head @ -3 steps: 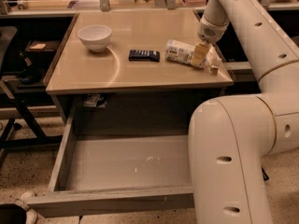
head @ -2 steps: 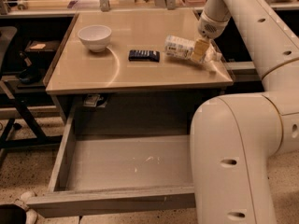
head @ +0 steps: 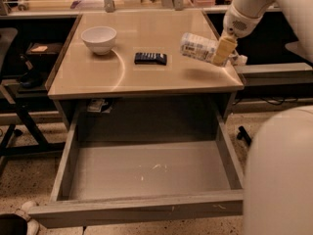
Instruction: Place blue plastic bottle into top drawer
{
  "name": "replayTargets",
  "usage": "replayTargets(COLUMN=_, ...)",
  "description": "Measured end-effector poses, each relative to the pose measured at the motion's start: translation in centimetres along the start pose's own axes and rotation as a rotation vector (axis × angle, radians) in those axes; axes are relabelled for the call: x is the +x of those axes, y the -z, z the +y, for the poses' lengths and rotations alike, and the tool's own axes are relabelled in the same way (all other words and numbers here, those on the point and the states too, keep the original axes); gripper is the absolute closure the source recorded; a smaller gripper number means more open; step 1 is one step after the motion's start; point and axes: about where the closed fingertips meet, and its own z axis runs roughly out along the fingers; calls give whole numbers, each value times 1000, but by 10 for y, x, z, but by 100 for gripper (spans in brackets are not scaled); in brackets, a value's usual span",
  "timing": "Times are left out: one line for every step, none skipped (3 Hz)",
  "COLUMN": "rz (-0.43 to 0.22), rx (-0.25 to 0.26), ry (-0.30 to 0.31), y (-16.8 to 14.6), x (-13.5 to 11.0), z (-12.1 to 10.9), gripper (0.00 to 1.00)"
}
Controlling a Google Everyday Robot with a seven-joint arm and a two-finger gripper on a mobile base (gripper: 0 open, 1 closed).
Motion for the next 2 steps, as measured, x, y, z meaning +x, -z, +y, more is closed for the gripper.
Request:
replayTargets(rz=-27, rx=-17, ry=-21, y=24, x=13, z=39, gripper=100)
replayTargets(rz=7, rx=-65, ry=-13, y=6, x=21, z=59, gripper=100)
